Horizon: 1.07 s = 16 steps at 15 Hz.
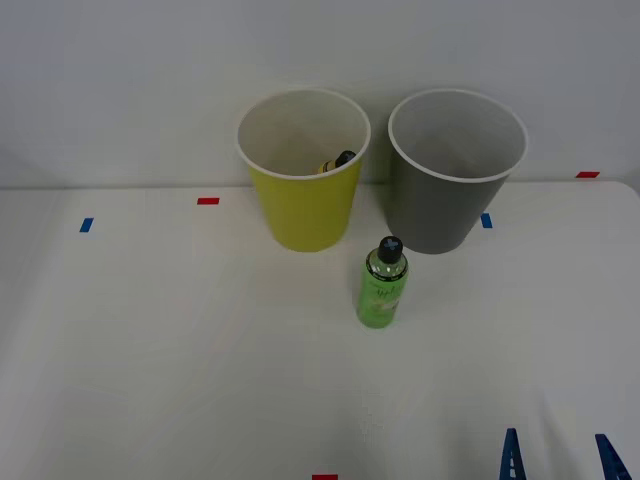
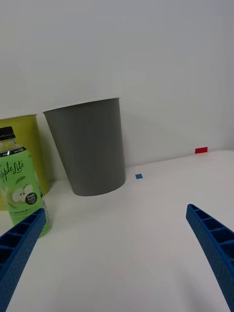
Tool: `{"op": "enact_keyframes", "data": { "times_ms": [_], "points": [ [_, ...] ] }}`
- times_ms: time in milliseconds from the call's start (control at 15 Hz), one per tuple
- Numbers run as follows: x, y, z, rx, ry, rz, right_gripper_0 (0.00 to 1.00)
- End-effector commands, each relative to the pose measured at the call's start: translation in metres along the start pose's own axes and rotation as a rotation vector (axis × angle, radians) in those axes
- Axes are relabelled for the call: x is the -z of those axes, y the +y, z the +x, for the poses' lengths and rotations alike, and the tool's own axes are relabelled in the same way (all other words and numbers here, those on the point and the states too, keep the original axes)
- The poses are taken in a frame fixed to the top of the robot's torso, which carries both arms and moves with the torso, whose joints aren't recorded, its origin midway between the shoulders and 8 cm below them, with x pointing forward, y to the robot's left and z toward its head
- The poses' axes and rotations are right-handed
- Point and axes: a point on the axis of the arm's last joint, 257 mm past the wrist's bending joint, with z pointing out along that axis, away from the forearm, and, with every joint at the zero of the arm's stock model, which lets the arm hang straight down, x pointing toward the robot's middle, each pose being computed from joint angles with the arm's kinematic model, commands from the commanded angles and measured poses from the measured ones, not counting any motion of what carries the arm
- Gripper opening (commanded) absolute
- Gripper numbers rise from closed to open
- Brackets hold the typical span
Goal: Put cans in the gray bin, plastic bottles in the light green bin
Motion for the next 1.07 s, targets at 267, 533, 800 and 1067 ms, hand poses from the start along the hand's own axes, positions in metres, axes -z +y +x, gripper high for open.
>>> {"op": "enact_keyframes", "data": {
  "times_ms": [267, 533, 800, 1067],
  "points": [
    [-0.009, -0.005, -0.016, 0.055, -0.011, -0.076, 1.0],
    [-0.009, -0.003, -0.015, 0.053, -0.008, -0.088, 1.0],
    [-0.011, 0.0, -0.017, 0.053, -0.016, -0.093, 1.0],
    [-0.015, 0.001, -0.024, 0.074, -0.033, -0.1, 1.0]
  ]
}}
